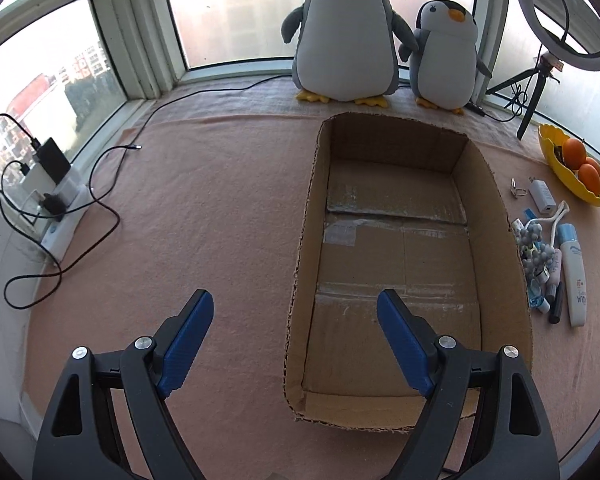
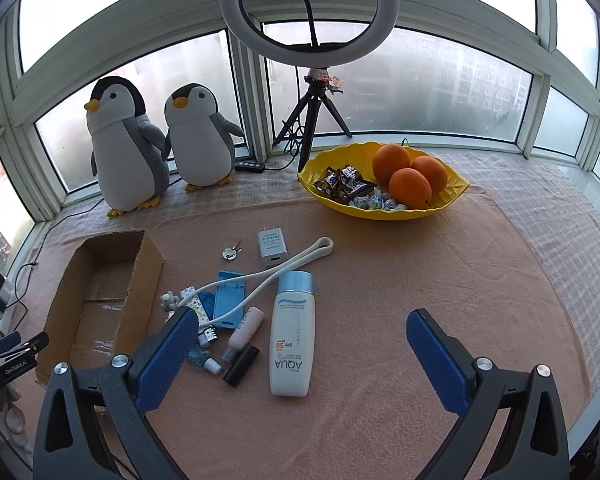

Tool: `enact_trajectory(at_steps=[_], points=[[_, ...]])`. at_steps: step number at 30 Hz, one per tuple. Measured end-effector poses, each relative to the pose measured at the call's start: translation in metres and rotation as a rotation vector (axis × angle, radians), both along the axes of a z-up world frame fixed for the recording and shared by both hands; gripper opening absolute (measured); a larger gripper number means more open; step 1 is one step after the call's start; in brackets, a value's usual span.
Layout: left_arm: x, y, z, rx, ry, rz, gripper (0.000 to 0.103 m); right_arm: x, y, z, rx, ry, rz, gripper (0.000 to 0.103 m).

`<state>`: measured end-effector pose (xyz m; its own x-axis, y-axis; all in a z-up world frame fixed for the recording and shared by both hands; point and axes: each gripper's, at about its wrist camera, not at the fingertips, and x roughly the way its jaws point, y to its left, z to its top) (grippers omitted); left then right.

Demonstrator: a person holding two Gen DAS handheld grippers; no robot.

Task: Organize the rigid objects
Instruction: 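Move the right tool to the AQUA sunscreen bottle and close on it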

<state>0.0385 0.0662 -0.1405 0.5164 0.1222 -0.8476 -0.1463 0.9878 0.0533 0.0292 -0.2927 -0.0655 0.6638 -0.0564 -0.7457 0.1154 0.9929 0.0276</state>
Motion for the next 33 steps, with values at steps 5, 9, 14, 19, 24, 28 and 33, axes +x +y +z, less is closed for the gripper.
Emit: enact_trajectory(at_steps=[5, 9, 14, 19, 24, 28, 33], points=[[0.004, 0.004, -0.015, -0.013, 0.044, 0.004, 0.084, 0.009, 0.000, -0.014, -0.044, 0.035, -0.008, 0.103], [0.005, 0.004, -0.022, -0.012, 0.060, 0.000, 0.084, 0.018, 0.001, -0.025, -0.044, 0.058, -0.004, 0.103], [0.009, 0.005, -0.031, -0.019, 0.085, -0.005, 0.080, 0.027, 0.005, -0.036, -0.054, 0.081, 0.013, 0.103], [0.011, 0.006, -0.038, -0.032, 0.114, -0.007, 0.074, 0.038, 0.000, -0.049, -0.010, 0.117, 0.019, 0.103], [0.012, 0.006, -0.044, -0.041, 0.137, -0.010, 0.066, 0.048, -0.009, -0.063, 0.038, 0.158, 0.021, 0.101], [0.012, 0.007, -0.050, -0.050, 0.156, -0.008, 0.059, 0.058, -0.017, -0.075, 0.065, 0.193, 0.014, 0.094], [0.013, 0.008, -0.050, -0.052, 0.151, -0.011, 0.056, 0.070, -0.013, -0.089, 0.057, 0.230, 0.027, 0.085]])
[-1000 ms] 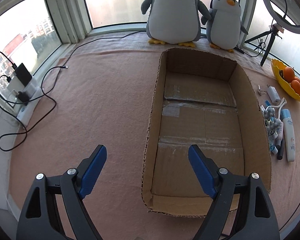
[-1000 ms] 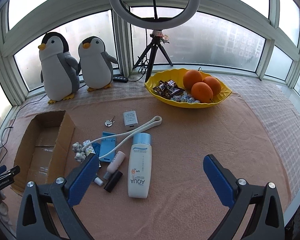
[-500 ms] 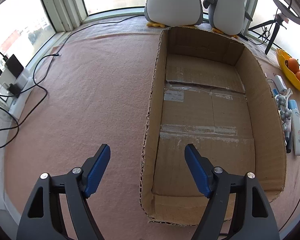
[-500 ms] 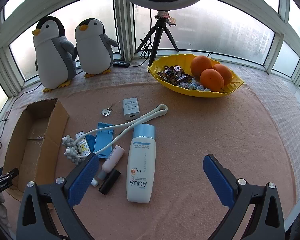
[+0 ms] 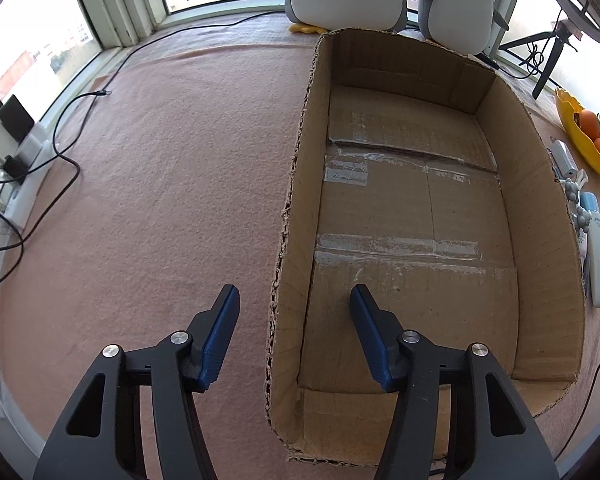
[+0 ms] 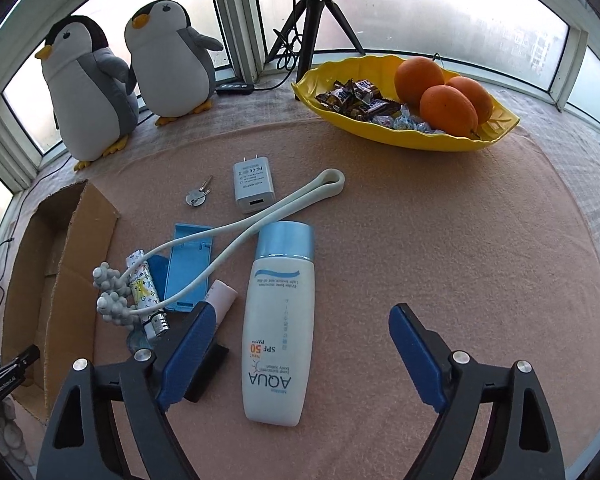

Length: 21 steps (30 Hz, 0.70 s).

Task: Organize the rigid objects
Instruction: 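Move the right tool to the AQUA sunscreen bottle and close on it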

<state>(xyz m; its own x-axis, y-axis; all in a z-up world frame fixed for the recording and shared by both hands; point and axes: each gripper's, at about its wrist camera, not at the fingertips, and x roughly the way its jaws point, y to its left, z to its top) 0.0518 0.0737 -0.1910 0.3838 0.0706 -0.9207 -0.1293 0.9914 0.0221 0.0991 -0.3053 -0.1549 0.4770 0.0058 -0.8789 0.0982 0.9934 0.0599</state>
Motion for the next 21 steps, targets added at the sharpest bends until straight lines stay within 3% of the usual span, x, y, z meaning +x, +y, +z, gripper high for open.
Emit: enact_trajectory(at_steps=[10, 21], points=[[0.001, 0.003, 0.000, -0.007, -0.003, -0.001, 0.056, 0.018, 0.017, -0.025, -0.106, -0.013, 0.020, 0.068], [0.001, 0.006, -0.001, -0.023, -0.005, 0.003, 0.056, 0.028, 0.023, -0.044, -0.134, 0.024, 0.032, 0.060]])
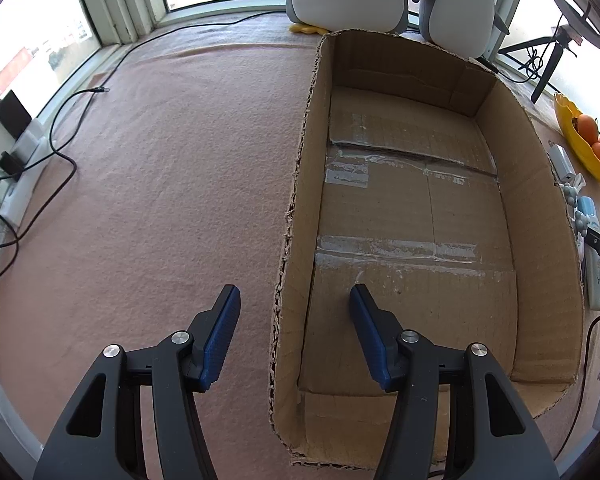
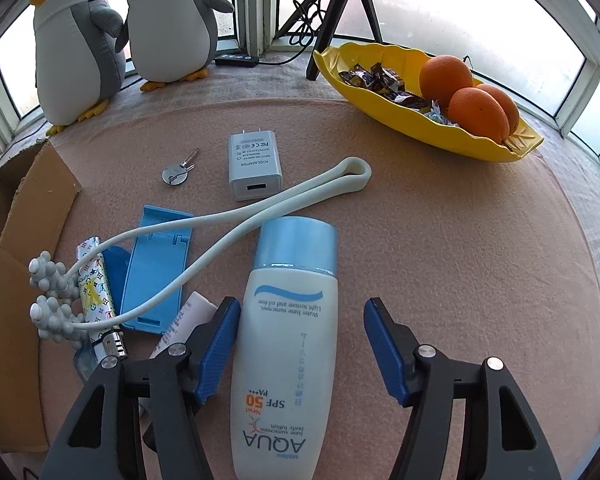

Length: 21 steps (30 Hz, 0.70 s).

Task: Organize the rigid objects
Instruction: 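Move the right tool to the AQUA sunscreen bottle and close on it, then carry the sunscreen bottle with the right tool into the cardboard box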

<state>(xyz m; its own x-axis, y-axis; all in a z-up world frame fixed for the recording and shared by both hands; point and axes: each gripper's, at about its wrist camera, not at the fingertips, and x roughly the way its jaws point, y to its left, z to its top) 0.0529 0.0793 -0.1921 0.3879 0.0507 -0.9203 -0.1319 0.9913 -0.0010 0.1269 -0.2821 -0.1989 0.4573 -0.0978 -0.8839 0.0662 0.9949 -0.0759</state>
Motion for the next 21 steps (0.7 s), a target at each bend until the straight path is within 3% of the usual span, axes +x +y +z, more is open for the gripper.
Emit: enact_trajectory(at_steps=[11, 17, 21], points=[[0.001, 0.001, 0.000, -0.005, 0.002, 0.002, 0.056, 0.004, -0.015, -0.006, 0.032, 0.015, 0.022, 0.054], [0.002, -0.001, 0.001, 0.005, 0.003, -0.001, 0.056, -0.002, -0.007, -0.005, 0.023, -0.020, 0.049, 0.045], [0.003, -0.002, 0.001, 0.009, 0.004, 0.000, 0.056, -0.002, -0.014, -0.005, 0.076, -0.023, 0.051, 0.044]])
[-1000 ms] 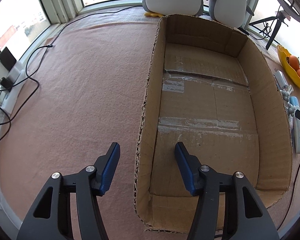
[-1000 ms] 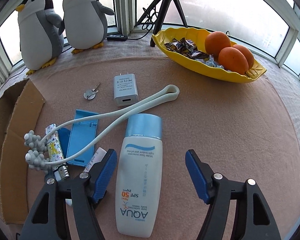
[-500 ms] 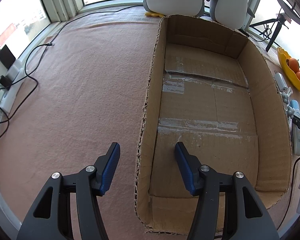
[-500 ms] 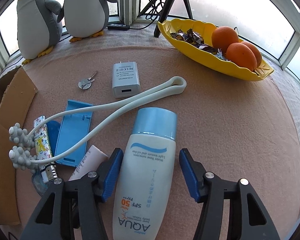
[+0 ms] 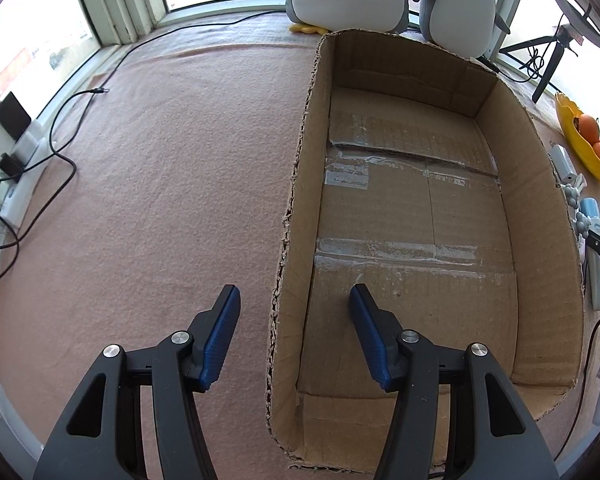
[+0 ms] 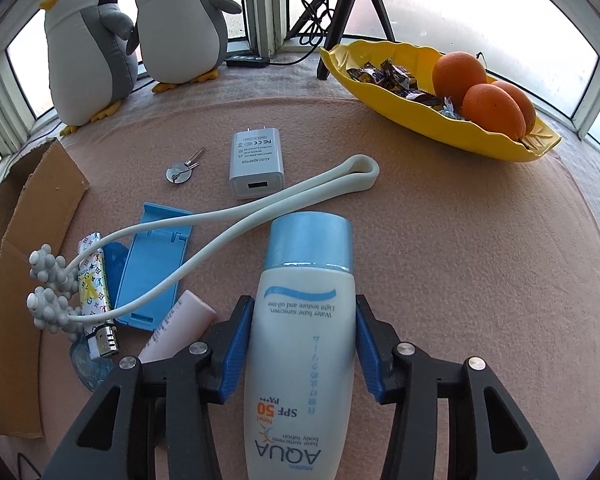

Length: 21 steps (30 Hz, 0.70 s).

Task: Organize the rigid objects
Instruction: 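Carry the sunscreen bottle with the right tool into the cardboard box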

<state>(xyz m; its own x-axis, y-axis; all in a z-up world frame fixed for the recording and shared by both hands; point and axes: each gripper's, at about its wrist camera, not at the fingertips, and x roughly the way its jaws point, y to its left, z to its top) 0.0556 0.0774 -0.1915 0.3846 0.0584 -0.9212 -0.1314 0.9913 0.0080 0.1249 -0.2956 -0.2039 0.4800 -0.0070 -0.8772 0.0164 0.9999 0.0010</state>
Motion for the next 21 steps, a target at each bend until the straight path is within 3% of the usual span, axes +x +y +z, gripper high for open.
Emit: enact_trajectory(at_steps=[12, 21], points=[[0.001, -0.001, 0.000, 0.005, -0.001, 0.004, 0.056, -0.009, 0.002, 0.016, 0.024, -0.055, 0.024, 0.044], [0.000, 0.000, 0.000, -0.004, -0.008, 0.007, 0.056, -0.014, 0.020, 0.053, 0.065, -0.100, 0.079, 0.044]])
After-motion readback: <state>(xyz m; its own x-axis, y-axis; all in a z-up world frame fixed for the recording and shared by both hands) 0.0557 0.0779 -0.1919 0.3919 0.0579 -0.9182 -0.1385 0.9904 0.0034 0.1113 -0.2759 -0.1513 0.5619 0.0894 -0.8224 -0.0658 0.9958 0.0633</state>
